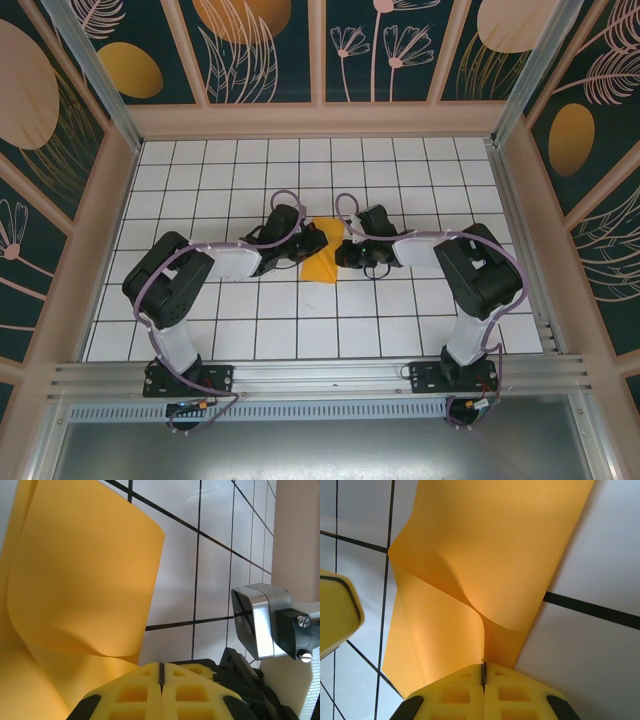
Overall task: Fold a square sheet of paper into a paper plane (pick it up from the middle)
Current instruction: Fold the triangle a second time at the center of the table.
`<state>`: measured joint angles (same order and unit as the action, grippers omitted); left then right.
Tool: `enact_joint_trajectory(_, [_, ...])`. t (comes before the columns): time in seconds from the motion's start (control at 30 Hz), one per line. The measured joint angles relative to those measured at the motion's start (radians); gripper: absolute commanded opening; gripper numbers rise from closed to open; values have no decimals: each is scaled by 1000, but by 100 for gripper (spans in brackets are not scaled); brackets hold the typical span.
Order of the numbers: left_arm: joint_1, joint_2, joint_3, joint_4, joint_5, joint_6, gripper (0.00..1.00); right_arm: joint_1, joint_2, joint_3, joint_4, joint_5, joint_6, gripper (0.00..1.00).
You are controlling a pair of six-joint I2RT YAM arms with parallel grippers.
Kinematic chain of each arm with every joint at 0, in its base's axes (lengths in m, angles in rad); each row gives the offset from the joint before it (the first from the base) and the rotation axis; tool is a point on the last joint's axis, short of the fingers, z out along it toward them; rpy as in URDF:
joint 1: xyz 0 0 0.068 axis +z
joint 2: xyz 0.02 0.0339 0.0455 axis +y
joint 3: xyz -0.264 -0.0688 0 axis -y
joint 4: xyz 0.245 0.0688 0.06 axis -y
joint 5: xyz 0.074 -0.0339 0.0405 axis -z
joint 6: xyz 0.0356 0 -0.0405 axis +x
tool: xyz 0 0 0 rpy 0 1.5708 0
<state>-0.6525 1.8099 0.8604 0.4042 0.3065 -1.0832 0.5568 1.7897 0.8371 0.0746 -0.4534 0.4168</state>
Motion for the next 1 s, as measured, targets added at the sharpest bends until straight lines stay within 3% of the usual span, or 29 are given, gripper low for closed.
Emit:
enact_joint_trajectory(0.73, [0,105,-14,17,-3,-8,1,0,5,9,-4,0,0,6])
enact_joint_trajectory(1.0, [0,110,-35,66,0,-21,1,0,-3,27,-31,12,12,23])
